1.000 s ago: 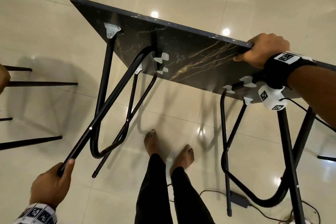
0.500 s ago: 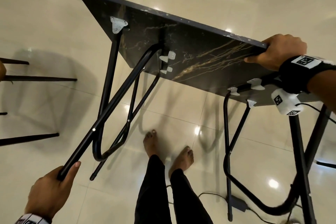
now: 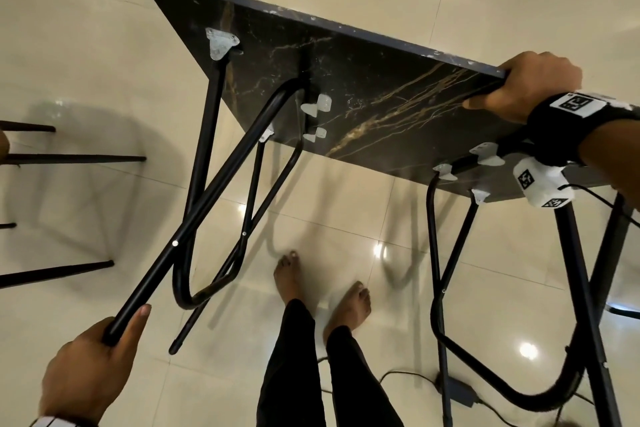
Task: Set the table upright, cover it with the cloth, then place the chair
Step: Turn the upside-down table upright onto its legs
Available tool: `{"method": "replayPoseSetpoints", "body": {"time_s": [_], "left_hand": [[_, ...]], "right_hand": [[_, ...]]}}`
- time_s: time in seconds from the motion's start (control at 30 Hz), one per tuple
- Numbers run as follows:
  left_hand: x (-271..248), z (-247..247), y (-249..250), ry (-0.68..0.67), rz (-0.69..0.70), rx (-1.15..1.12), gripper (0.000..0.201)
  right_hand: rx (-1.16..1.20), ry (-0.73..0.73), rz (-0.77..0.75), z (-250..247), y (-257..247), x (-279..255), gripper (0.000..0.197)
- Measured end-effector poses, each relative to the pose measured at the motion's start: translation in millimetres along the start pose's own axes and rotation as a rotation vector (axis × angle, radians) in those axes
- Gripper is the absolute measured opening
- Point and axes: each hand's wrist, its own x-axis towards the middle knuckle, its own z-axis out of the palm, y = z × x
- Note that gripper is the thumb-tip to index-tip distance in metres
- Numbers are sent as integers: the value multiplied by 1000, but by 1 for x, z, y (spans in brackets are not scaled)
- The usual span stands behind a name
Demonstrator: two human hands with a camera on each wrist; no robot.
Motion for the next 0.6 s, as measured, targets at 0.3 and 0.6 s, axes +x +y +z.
{"method": "replayPoseSetpoints", "body": {"time_s": [0.3, 0.6], "left_hand": [[-7, -12, 46, 162, 190, -9, 61], [10, 47, 234, -61, 775, -182, 56]], "right_hand": [[46, -39, 38, -4, 2, 7, 66], [57, -41, 49, -5, 2, 2, 65]]}}
